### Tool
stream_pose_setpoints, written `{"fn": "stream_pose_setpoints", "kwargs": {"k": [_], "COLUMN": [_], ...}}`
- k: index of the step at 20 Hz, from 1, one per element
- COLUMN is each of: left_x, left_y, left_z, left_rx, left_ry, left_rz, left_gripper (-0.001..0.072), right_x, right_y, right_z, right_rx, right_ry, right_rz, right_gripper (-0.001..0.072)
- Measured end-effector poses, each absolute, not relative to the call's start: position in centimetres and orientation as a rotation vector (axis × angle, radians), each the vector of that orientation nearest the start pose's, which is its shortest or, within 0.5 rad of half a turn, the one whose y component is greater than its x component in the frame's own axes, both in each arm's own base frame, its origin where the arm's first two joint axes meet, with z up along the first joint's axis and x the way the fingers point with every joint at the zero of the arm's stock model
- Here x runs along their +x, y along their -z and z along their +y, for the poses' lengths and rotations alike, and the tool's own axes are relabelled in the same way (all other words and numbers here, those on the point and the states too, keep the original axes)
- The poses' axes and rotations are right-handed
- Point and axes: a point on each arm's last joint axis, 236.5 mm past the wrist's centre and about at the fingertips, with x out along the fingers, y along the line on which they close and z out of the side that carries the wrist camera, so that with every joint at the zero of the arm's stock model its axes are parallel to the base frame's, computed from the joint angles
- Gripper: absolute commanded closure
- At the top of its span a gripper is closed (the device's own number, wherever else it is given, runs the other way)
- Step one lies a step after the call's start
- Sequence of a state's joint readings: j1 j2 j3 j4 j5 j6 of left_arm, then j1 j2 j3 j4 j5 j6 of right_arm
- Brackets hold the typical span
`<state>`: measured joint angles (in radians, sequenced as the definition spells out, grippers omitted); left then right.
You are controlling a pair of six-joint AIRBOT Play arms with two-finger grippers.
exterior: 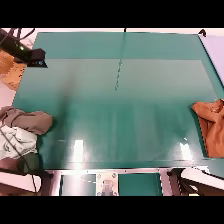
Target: Fold the shirts.
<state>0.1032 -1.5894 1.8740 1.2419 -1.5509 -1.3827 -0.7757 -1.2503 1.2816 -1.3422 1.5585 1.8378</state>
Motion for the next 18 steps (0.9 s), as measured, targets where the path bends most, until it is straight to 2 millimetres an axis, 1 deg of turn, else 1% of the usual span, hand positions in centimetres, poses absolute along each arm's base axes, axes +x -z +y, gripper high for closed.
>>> {"fn": "stream_pose_setpoints", "kwargs": {"k": [1,2,3,4,6,7,8,9,10,12,15,18], "left_x": [44.3,42.7,40.7,38.8,34.6,32.6,31.0,29.4,28.3,26.7,25.7,25.5], "left_y": [-11.0,-10.4,-9.7,-8.9,-7.3,-6.3,-5.5,-4.8,-4.3,-3.5,-2.9,-2.7], "left_z": [-3.2,-3.5,-3.9,-4.2,-4.9,-5.3,-5.4,-5.6,-5.7,-6.0,-6.1,-6.1], "left_rx": [-0.122,-0.133,-0.149,-0.163,-0.191,-0.205,-0.213,-0.222,-0.226,-0.236,-0.242,-0.243], "left_ry": [0.305,0.307,0.308,0.307,0.309,0.306,0.302,0.298,0.297,0.297,0.296,0.293], "left_rz": [1.235,1.256,1.274,1.292,1.317,1.331,1.338,1.347,1.355,1.367,1.373,1.368], "left_gripper": [0.0683,0.0683,0.0683,0.0682,0.0682,0.0682,0.0682,0.0682,0.0681,0.0681,0.0681,0.0681], "right_x": [27.9,29.0,29.7,29.9,29.2,28.5,27.8,27.3,26.8,25.9,24.8,24.2], "right_y": [-5.5,-5.9,-5.9,-5.5,-4.0,-3.0,-2.2,-1.5,-1.1,-0.4,0.1,0.4], "right_z": [-16.3,-13.6,-10.9,-8.1,-2.5,-0.1,1.9,3.3,4.5,6.4,7.7,8.2], "right_rx": [0.905,0.84,0.786,0.737,0.649,0.615,0.589,0.57,0.553,0.526,0.507,0.498], "right_ry": [0.555,0.48,0.41,0.342,0.217,0.166,0.123,0.089,0.059,0.01,-0.025,-0.039], "right_rz": [1.282,1.266,1.259,1.258,1.272,1.278,1.279,1.283,1.283,1.296,1.326,1.342], "right_gripper": [0.0698,0.0698,0.0698,0.0698,0.0698,0.0698,0.0698,0.0697,0.0697,0.0697,0.0698,0.0697]}}
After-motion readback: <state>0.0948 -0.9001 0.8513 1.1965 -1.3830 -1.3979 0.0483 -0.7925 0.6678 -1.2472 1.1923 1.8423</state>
